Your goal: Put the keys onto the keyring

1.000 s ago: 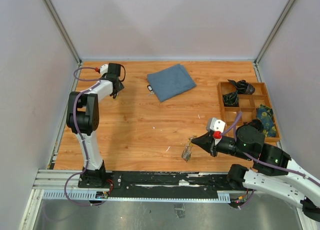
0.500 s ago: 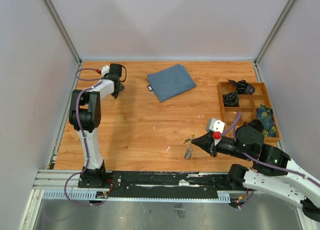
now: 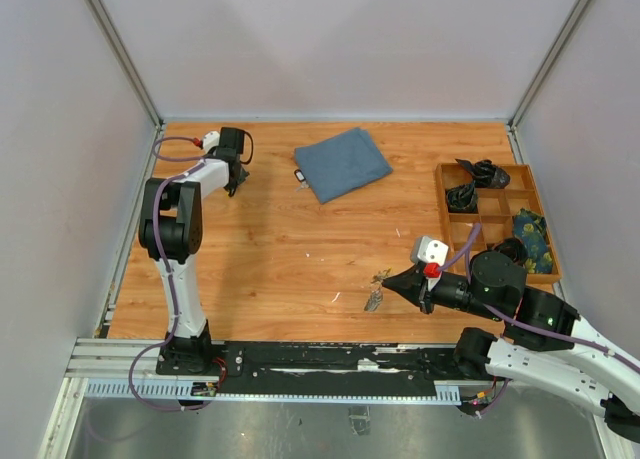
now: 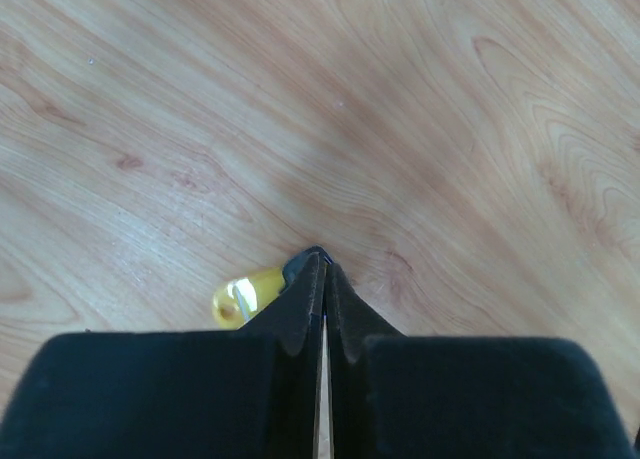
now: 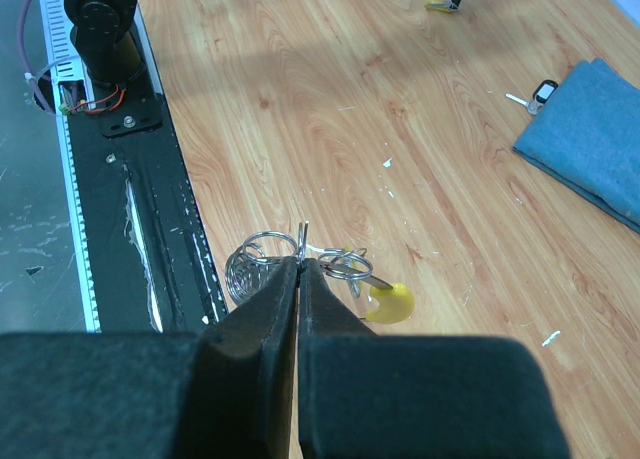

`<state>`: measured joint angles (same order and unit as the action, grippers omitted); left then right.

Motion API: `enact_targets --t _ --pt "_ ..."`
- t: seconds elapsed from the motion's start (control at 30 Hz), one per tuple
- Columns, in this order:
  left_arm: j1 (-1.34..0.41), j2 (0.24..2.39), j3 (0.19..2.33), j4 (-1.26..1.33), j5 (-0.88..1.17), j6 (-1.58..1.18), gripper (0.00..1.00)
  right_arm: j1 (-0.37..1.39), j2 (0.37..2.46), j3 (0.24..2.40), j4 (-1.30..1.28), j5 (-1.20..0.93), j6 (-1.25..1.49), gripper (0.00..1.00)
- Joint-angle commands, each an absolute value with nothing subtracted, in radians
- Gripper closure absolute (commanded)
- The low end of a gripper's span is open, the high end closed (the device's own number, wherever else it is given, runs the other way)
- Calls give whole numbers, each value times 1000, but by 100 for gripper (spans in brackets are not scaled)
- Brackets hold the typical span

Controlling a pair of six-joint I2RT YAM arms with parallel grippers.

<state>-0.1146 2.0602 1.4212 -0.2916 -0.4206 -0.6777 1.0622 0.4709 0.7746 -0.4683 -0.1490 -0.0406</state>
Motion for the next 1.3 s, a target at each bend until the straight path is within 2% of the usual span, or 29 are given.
enact_targets --t 0.0,0.17,0.33,0.73,1.07,1.27 --pt "-110 2039 1414 -275 -436 -670 99 1077 462 773 -414 -149 -24 100" --pt "-110 1985 1375 -260 -416 -642 99 1077 459 779 -416 -133 -18 99" --pt "-116 1834 1256 -186 -344 -589 99 1077 463 795 -429 -89 -12 99" --pt "-172 1325 934 -21 28 -490 99 1077 504 870 -441 -84 -5 100" --pt "-362 907 825 41 177 -528 99 1077 468 743 -123 -201 -41 100" --pt "-466 784 825 109 239 -582 99 1077 520 680 102 -276 -85 99"
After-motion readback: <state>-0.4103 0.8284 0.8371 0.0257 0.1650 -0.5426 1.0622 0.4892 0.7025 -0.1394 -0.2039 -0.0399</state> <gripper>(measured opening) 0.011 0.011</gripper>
